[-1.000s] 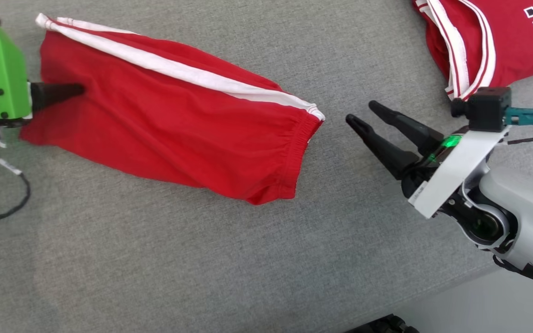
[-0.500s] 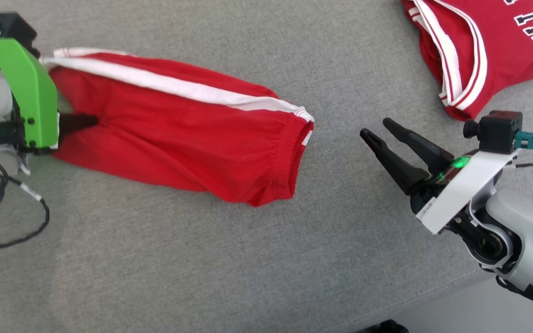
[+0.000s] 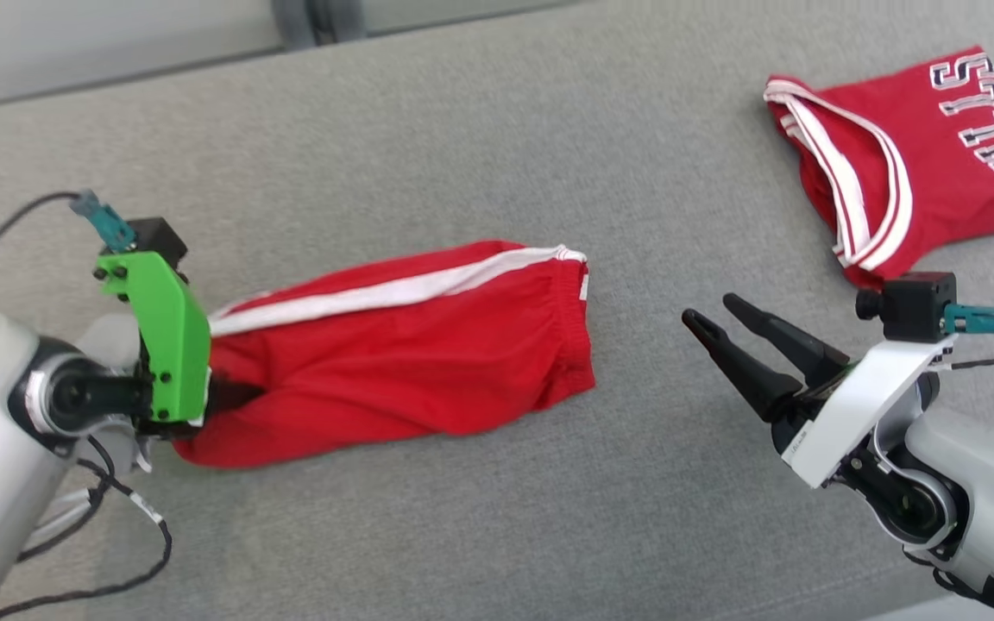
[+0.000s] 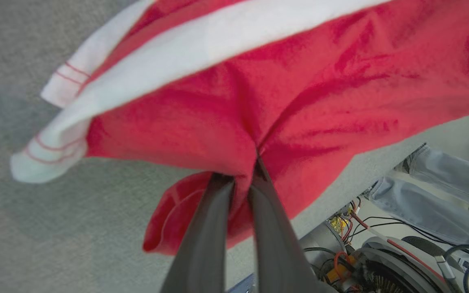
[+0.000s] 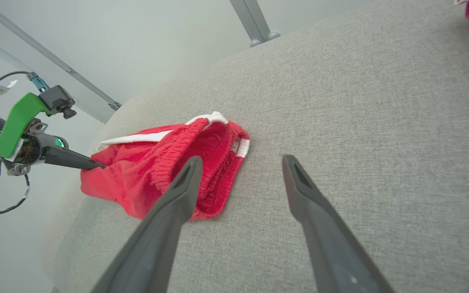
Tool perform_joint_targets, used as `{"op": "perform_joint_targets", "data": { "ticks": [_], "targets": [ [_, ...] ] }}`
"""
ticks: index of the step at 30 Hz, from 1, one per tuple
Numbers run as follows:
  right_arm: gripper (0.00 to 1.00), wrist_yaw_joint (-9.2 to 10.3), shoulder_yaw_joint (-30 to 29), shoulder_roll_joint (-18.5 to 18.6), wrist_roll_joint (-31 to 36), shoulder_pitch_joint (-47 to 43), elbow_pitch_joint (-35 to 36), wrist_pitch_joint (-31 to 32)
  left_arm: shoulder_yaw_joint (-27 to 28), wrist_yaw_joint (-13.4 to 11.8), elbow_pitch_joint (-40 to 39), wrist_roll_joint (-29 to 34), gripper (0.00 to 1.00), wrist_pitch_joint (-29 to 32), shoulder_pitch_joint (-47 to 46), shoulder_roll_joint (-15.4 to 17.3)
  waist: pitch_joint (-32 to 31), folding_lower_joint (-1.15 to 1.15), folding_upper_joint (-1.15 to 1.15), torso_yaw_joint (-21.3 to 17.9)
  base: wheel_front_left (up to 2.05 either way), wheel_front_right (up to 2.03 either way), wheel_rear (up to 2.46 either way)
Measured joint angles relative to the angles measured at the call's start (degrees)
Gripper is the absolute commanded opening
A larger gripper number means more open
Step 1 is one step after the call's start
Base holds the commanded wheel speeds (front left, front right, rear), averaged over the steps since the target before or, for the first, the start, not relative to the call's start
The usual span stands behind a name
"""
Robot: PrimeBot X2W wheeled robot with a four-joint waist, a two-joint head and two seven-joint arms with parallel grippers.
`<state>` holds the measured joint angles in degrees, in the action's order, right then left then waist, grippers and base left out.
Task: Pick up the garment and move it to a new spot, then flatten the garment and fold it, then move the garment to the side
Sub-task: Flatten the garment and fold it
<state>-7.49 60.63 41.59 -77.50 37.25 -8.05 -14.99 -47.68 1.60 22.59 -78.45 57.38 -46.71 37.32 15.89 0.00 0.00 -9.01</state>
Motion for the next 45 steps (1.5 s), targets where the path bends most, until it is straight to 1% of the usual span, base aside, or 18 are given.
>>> {"op": "perform_joint_targets", "data": {
  "ticks": [4,5,6,7,10,13,16,18,21,23,26,32,34,37,39,41,43,45],
  "targets": [
    [1.0,0.0,0.51,-0.11,-0.41,-0.95,-0.55,0.0,-0.05,-1.38,-2.49,0.29,0.0,-2.24,2.44,0.16,-2.67,0.0,0.0,1.94,0.0,0.0,0.0],
    [1.0,0.0,0.56,-0.12,-0.42,-0.96,-0.68,0.0,-0.27,-1.62,-2.8,0.41,0.29,-2.45,3.0,0.24,-3.11,0.0,0.0,2.35,0.0,0.0,0.0],
    [1.0,0.0,0.65,-0.15,-0.46,-0.96,-0.82,0.0,-0.56,-1.67,-3.13,0.42,0.49,-2.5,3.8,0.34,-3.66,0.0,0.0,2.82,0.0,0.0,0.0],
    [1.0,0.0,0.76,-0.18,-0.52,-0.99,-0.91,0.0,-0.75,-1.86,-3.28,0.43,1.0,-2.6,4.48,0.37,-4.19,0.0,0.0,3.24,0.0,0.0,0.0],
    [1.0,0.0,0.75,-0.22,-0.49,-1.28,-1.03,0.0,-1.33,-2.13,-3.33,1.22,1.0,-3.26,5.41,0.75,-5.63,0.0,0.0,4.17,0.0,0.0,0.0],
    [1.0,0.0,-0.97,-0.43,0.29,-2.2,-1.32,0.0,-1.51,-2.03,-3.28,1.97,1.0,-4.34,6.19,1.23,-7.18,0.0,0.0,4.81,0.0,0.0,0.0],
    [1.0,0.01,-3.69,-0.76,1.81,-4.5,-1.89,-0.01,-0.98,-1.03,-3.97,4.16,1.0,-7.98,6.25,1.82,-8.88,0.0,0.0,5.34,0.0,0.0,0.0],
    [1.0,0.01,-7.73,-1.44,5.75,-5.88,-1.55,0.0,-0.65,0.4,-5.73,9.05,1.0,-13.99,5.74,3.24,-10.06,0.0,0.0,5.72,0.0,0.0,0.0],
    [1.0,0.0,-15.28,-3.2,12.27,-8.16,-0.99,-0.07,1.59,0.27,-8.2,14.32,1.0,-24.63,5.42,4.35,-11.47,0.0,0.0,6.26,0.0,0.0,0.0],
    [1.0,0.01,-19.65,-4.33,16.01,-11.35,-1.37,-0.07,2.57,-0.79,-10.24,16.99,1.0,-30.53,6.47,5.0,-12.24,0.0,0.0,6.64,0.0,0.0,0.0],
    [1.0,0.01,-26.01,-6.77,21.93,-15.5,-2.07,-0.05,4.41,-3.58,-13.51,19.53,1.0,-38.74,10.15,6.25,-13.12,0.0,0.0,7.48,0.0,0.0,0.0],
    [1.0,0.01,-38.4,-13.23,31.99,-23.12,-2.77,-0.05,9.0,-11.14,-18.47,24.34,1.0,-56.7,19.24,7.45,-14.73,0.0,0.0,9.36,0.0,0.0,0.0],
    [1.0,0.01,-41.23,-15.28,34.22,-25.1,-2.56,-0.05,10.12,-12.9,-18.81,25.09,1.0,-61.99,22.7,7.22,-15.18,0.0,0.0,9.9,0.0,0.0,0.0],
    [1.0,0.01,-44.77,-17.84,38.17,-27.93,-1.66,-0.07,12.13,-15.5,-18.9,25.09,1.0,-69.41,27.78,5.27,-15.57,0.0,0.0,10.76,0.0,0.0,0.0],
    [1.0,0.01,-46.46,-19.75,39.72,-30.09,-0.97,-0.05,13.43,-16.59,-18.58,25.66,1.0,-71.48,30.95,3.49,-15.69,0.0,0.0,11.33,0.0,0.0,0.0],
    [1.0,0.01,-47.37,-20.7,41.28,-31.68,-1.0,-0.05,15.21,-17.57,-18.35,27.28,1.0,-72.16,33.71,1.47,-15.75,0.0,0.0,11.71,0.0,0.0,0.0],
    [1.0,0.01,-48.23,-21.42,42.52,-33.12,-1.04,-0.07,19.8,-18.22,-20.01,30.72,1.0,-72.21,36.06,-2.08,-15.74,0.0,0.0,11.95,0.0,0.0,0.0],
    [1.0,0.01,-48.44,-22.09,43.52,-33.99,-1.19,-0.05,23.99,-17.95,-21.98,35.61,1.0,-72.41,38.83,-6.02,-15.66,0.0,0.0,11.93,0.0,0.0,0.0]
  ]
}}
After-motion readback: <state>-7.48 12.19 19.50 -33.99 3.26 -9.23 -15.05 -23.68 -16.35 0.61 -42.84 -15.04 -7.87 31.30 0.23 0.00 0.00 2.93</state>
